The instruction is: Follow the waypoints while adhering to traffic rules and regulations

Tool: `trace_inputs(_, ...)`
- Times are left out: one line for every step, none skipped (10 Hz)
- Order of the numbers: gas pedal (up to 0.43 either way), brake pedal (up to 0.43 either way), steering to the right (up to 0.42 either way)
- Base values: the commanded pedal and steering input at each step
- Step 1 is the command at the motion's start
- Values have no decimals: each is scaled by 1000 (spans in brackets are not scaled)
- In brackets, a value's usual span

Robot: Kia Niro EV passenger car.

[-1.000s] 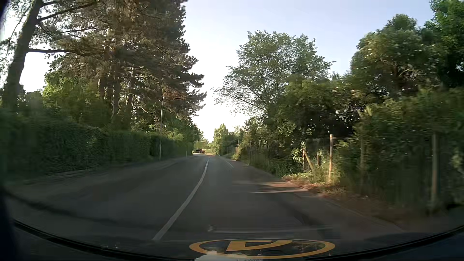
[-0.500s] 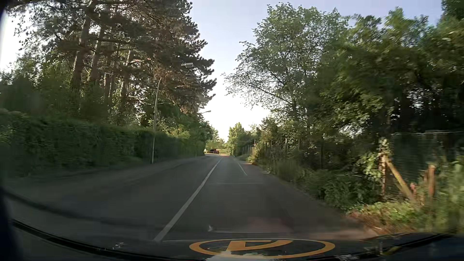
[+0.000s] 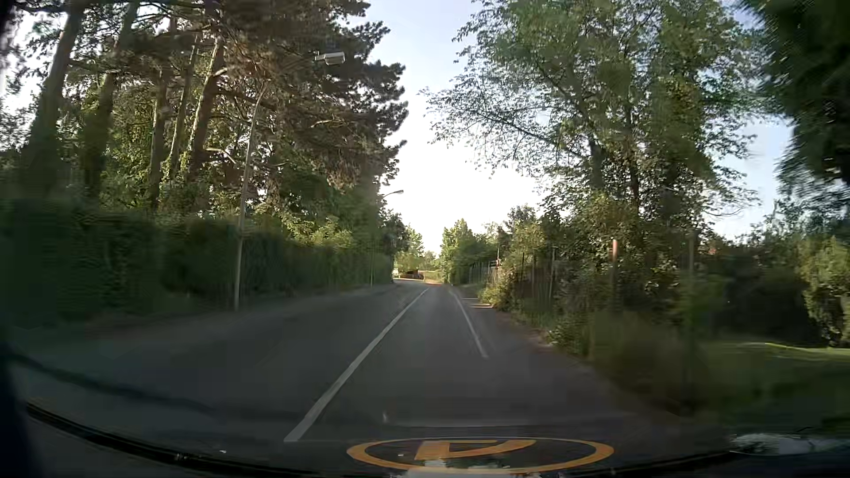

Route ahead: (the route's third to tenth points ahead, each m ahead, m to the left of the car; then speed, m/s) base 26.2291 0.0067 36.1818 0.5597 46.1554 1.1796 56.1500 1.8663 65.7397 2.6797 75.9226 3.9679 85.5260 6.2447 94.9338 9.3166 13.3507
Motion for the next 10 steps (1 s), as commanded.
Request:
trace_inputs(228,0,-14)
trace_inputs(228,0,-13)
trace_inputs(228,0,-12)
trace_inputs(228,0,-10)
trace_inputs(220,0,-8)
trace_inputs(220,0,-5)
trace_inputs(220,0,-4)
trace_inputs(209,0,-4)
trace_inputs(209,0,-3)
trace_inputs(209,0,-3)
